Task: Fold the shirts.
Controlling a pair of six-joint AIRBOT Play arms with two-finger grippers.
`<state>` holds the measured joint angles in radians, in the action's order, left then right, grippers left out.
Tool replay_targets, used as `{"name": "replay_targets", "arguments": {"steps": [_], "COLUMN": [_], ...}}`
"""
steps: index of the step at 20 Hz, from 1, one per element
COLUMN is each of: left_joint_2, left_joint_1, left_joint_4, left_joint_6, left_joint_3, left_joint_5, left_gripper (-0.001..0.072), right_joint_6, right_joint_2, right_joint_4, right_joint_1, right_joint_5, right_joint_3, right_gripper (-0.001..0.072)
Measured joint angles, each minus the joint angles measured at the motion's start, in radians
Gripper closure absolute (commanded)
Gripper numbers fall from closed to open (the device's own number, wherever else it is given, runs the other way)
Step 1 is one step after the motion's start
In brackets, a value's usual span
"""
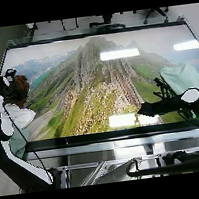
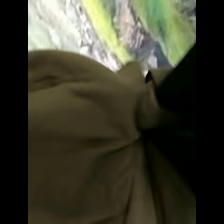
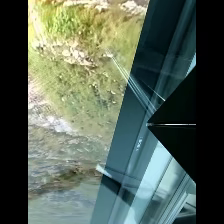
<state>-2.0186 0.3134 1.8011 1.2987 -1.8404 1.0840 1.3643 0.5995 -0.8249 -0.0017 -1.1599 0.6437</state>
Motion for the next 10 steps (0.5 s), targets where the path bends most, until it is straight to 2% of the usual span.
{"name": "replay_targets", "arguments": {"steps": [5, 10], "left_joint_2": [0.058, 0.289], "left_joint_1": [-0.032, -0.154], "left_joint_4": [-0.018, -0.283], "left_joint_6": [0.042, 0.022], "left_joint_3": [-0.018, -0.081], "left_joint_5": [0.026, 0.026], "left_gripper": [0.0694, 0.0694], "right_joint_6": [0.0, -0.003], "right_joint_2": [0.0, 0.0], "right_joint_4": [0.0, 0.005], "right_joint_1": [0.0, 0.0], "right_joint_5": [0.0, 0.003], "right_joint_3": [0.0, 0.0], "right_gripper": [0.0689, 0.0688]}}
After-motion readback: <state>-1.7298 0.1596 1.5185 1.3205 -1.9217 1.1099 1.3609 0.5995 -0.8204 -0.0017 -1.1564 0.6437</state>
